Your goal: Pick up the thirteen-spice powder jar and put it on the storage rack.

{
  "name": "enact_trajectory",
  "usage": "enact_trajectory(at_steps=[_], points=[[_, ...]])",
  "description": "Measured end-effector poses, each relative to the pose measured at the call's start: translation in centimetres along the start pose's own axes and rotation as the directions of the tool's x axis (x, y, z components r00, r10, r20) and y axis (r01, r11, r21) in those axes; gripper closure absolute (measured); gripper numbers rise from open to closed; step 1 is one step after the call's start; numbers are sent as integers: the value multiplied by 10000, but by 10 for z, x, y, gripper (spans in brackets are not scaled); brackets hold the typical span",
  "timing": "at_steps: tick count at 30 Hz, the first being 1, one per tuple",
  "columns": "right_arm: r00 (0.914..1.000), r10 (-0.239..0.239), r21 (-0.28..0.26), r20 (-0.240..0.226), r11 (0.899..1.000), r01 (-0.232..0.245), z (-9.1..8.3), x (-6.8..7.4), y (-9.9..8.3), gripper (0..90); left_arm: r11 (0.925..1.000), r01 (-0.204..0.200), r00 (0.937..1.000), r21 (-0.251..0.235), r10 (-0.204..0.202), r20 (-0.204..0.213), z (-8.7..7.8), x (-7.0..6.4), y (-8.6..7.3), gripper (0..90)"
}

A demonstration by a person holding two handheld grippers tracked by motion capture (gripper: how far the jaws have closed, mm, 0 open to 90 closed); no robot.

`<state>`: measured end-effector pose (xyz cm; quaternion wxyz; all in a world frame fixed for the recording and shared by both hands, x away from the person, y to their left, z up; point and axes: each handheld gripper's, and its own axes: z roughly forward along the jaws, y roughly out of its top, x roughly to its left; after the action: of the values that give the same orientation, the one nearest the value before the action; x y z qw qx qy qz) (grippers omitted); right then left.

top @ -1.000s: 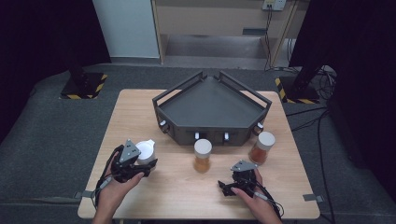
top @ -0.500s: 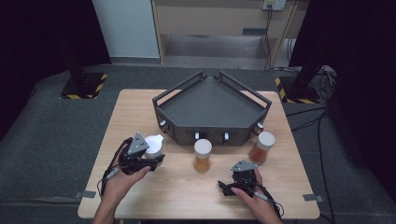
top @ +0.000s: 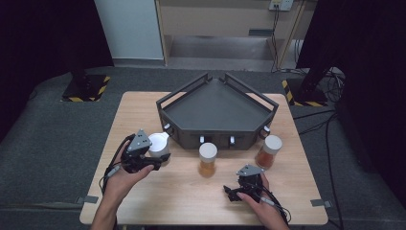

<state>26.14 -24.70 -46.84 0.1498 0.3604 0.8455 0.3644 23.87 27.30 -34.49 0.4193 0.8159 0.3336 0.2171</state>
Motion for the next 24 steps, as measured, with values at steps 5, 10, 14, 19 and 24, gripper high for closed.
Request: enact_trajectory(at_steps=[5,10,14,19,24], points=[[10000,-1,0,-1,10000,1,0,0,0,4,9999,-94,9999,-65,95,121,-5,1,8,293],[10000,2,1,0,10000,-2,0,0,0,4,9998,-215,9996,-37,216,173,-8,1,17,293],[10000,3,2,-2,10000,-3,0,0,0,4,9996,-245,9993,-135,248,278,-9,2,23,293],[10000,6,3,-1,10000,-6,0,0,0,4,9993,-295,9984,-211,305,471,-8,4,30,293],[10000,3,2,-1,10000,-3,0,0,0,4,9989,-336,9976,-334,355,591,-7,5,37,293]])
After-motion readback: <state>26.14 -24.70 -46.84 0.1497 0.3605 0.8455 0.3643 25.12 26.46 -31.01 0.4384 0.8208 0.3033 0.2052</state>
